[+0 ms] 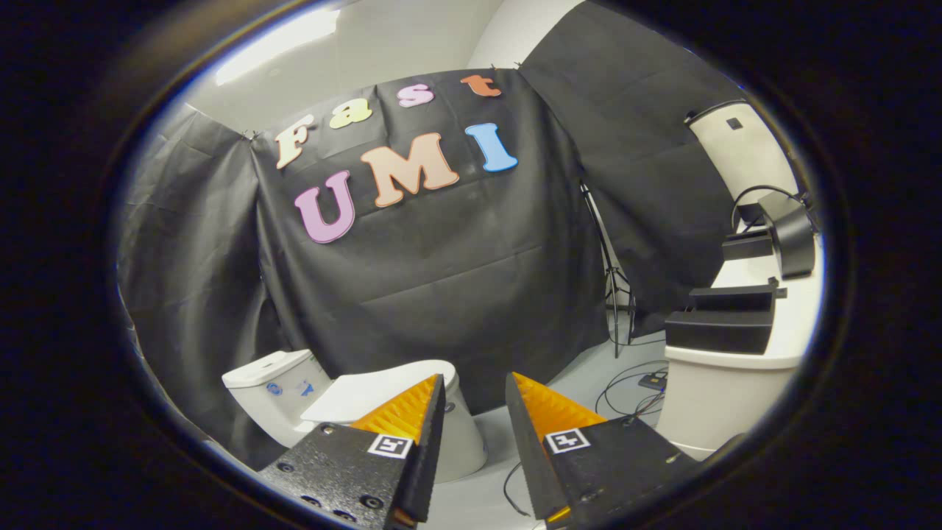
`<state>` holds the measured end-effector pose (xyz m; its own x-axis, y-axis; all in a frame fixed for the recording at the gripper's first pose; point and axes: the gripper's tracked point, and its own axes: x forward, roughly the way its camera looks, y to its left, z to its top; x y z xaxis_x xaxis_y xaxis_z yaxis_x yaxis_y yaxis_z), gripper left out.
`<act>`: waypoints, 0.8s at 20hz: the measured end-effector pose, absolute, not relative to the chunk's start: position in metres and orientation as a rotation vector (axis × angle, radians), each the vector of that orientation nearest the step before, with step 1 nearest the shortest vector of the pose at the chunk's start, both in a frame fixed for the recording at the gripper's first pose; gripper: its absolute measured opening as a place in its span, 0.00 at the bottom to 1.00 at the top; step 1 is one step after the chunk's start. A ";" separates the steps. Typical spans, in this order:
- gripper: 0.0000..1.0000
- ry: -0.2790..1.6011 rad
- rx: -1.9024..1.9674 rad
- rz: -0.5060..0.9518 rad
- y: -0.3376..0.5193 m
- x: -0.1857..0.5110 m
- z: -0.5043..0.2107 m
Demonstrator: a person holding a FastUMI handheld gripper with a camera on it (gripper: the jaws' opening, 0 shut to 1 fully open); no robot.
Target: Open the toilet lid.
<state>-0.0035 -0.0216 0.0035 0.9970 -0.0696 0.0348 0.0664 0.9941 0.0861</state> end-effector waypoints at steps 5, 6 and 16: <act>0.52 0.022 0.107 -0.070 -0.015 0.024 0.002; 0.52 0.023 0.115 -0.049 -0.007 0.033 0.005; 0.51 -0.047 0.446 0.037 0.048 0.173 -0.013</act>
